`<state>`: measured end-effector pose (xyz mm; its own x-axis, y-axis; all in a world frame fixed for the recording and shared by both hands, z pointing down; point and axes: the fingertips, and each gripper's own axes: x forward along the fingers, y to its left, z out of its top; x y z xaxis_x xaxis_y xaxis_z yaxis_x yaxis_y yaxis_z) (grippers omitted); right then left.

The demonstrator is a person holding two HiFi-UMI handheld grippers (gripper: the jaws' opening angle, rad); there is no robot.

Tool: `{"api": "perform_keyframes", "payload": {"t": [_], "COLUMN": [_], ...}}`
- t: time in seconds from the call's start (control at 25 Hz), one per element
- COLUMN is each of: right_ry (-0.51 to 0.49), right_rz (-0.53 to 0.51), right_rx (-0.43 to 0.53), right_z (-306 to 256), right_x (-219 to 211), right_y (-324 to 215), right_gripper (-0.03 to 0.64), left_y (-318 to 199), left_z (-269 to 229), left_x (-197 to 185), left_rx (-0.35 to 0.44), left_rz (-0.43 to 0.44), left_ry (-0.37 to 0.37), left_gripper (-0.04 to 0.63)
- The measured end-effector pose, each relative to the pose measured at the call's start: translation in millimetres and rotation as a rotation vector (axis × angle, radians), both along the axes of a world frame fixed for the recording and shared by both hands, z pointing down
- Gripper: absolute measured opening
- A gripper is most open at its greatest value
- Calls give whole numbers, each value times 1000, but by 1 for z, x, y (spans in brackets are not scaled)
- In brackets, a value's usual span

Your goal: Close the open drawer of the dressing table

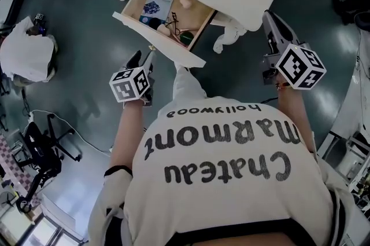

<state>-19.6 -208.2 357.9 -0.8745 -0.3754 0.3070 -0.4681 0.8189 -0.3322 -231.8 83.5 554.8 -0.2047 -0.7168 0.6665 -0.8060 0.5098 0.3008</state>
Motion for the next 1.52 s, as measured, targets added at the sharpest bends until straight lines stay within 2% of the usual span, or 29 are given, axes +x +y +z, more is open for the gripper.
{"api": "perform_keyframes", "payload": {"t": [0.16, 0.36, 0.76, 1.04, 1.16, 1.28, 1.52], "right_ry": [10, 16, 22, 21, 17, 20, 18], "right_rz": [21, 48, 124, 162, 174, 185, 216], "right_rx": [-6, -25, -40, -53, -54, -55, -60], "right_z": [-1, 3, 5, 7, 4, 4, 7], "right_x": [-8, -11, 0, 5, 6, 7, 15], "right_y": [-13, -24, -33, -37, -37, -36, -39], "right_gripper": [31, 31, 31, 31, 31, 31, 31], "left_y": [-11, -20, -26, -34, -33, -35, -42], "left_z": [16, 31, 48, 59, 61, 64, 67], "left_x": [-7, -11, -13, -12, -9, -5, -5], "left_rx": [-102, -225, -348, -392, -433, -465, -443], "left_rz": [103, 244, 472, 548, 573, 620, 628], "left_ry": [-47, -144, -214, -198, -179, -190, -179], "left_gripper": [199, 199, 198, 193, 193, 178, 156]}}
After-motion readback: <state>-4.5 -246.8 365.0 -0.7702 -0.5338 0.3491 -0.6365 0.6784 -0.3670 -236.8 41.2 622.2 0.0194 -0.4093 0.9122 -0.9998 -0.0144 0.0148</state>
